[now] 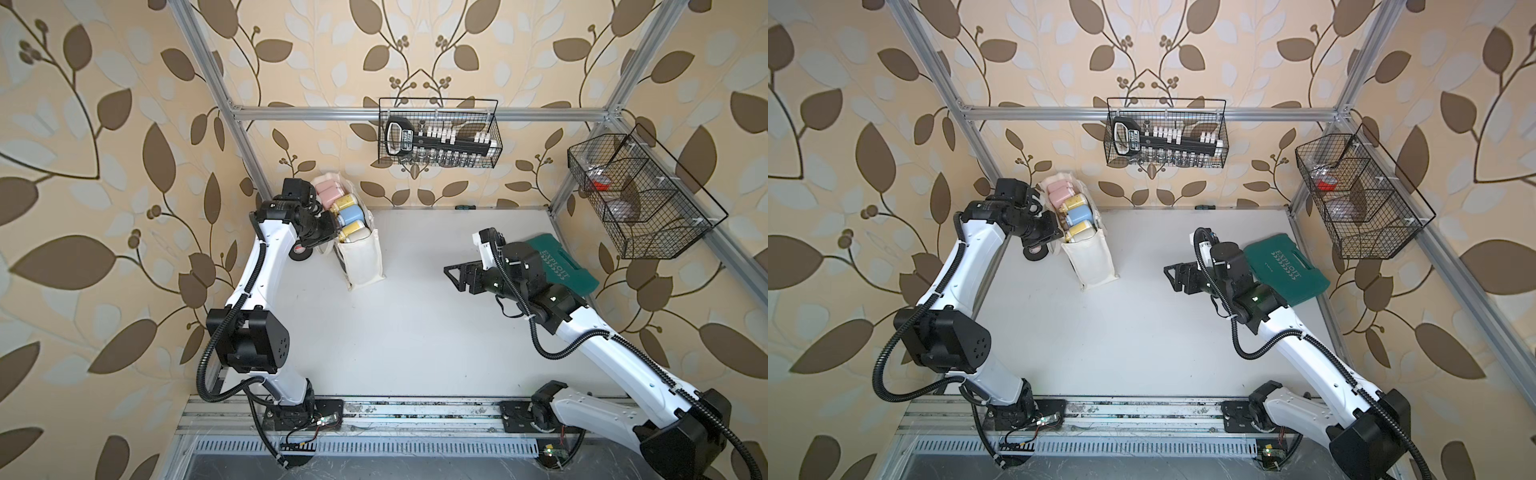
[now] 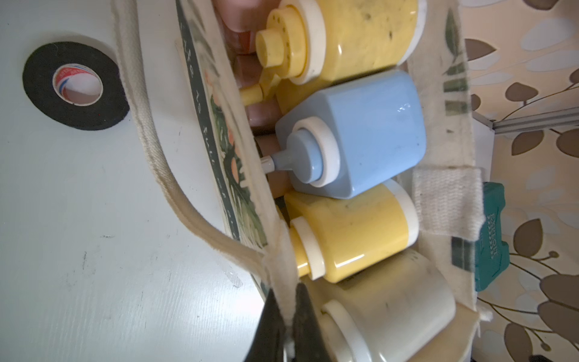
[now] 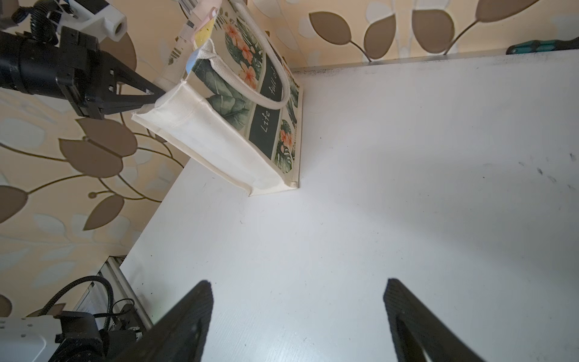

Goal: Take out the pencil sharpeners from the tote bags
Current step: Move the canvas bag to the center of the board.

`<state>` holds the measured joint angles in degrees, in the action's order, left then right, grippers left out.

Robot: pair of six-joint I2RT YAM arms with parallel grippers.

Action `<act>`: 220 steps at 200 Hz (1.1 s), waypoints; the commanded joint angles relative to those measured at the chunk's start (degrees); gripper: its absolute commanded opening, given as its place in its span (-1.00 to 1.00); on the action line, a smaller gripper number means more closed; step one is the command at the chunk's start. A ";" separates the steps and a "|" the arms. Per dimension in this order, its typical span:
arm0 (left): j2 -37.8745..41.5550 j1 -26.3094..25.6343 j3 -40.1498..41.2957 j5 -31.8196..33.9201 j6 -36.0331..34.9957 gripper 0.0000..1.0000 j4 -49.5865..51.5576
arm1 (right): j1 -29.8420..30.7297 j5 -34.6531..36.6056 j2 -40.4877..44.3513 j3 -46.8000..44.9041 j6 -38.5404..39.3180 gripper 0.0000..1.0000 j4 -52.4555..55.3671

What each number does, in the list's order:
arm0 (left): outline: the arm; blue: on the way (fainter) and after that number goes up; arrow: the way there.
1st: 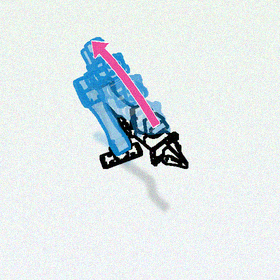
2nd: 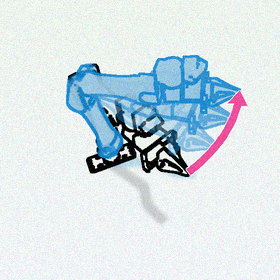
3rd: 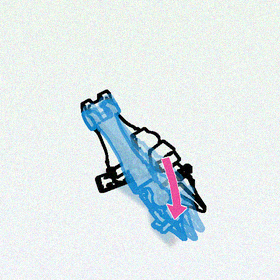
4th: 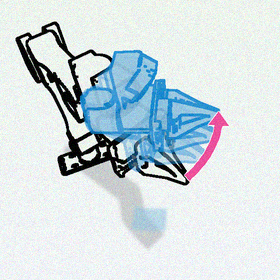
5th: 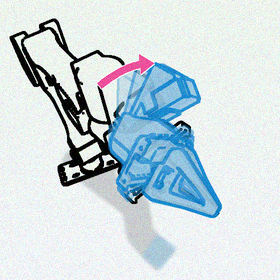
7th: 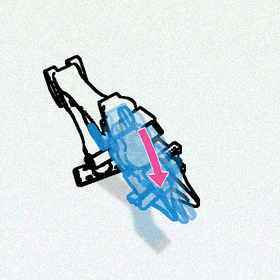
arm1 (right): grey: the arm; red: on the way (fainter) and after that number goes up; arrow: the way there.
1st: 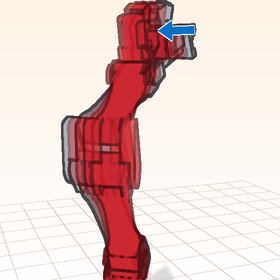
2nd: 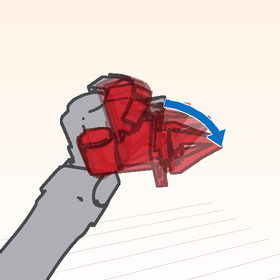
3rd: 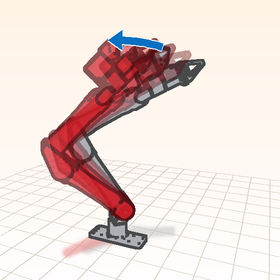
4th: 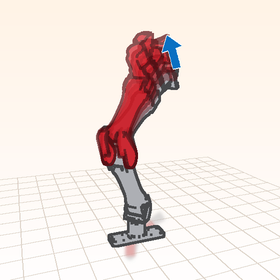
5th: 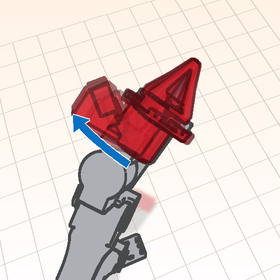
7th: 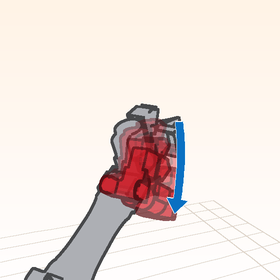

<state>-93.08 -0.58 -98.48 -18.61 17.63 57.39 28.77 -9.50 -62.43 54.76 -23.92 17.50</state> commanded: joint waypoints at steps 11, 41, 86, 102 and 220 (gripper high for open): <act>8.77 -1.00 1.94 -6.78 -3.05 -1.00 6.12 | 0.38 -1.46 -0.56 2.40 0.52 0.71 0.17; 13.92 -1.09 5.16 -7.93 -2.52 -1.00 7.68 | 0.65 -2.95 -1.01 4.00 0.30 0.70 0.76; 22.02 -1.71 12.97 -8.55 -1.66 -1.00 8.95 | 2.28 -5.30 -2.27 8.42 0.78 0.70 2.48; 24.22 -1.96 15.77 -7.97 -1.75 -1.00 9.07 | 3.39 -6.41 -3.38 10.80 1.42 0.69 3.10; 29.51 -2.22 24.33 -1.67 1.25 -1.00 5.63 | 26.38 8.60 -31.28 50.82 5.00 0.52 25.79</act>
<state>-64.31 -2.28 -74.76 -20.67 18.24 63.42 52.05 -5.78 -87.18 97.78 -17.89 34.22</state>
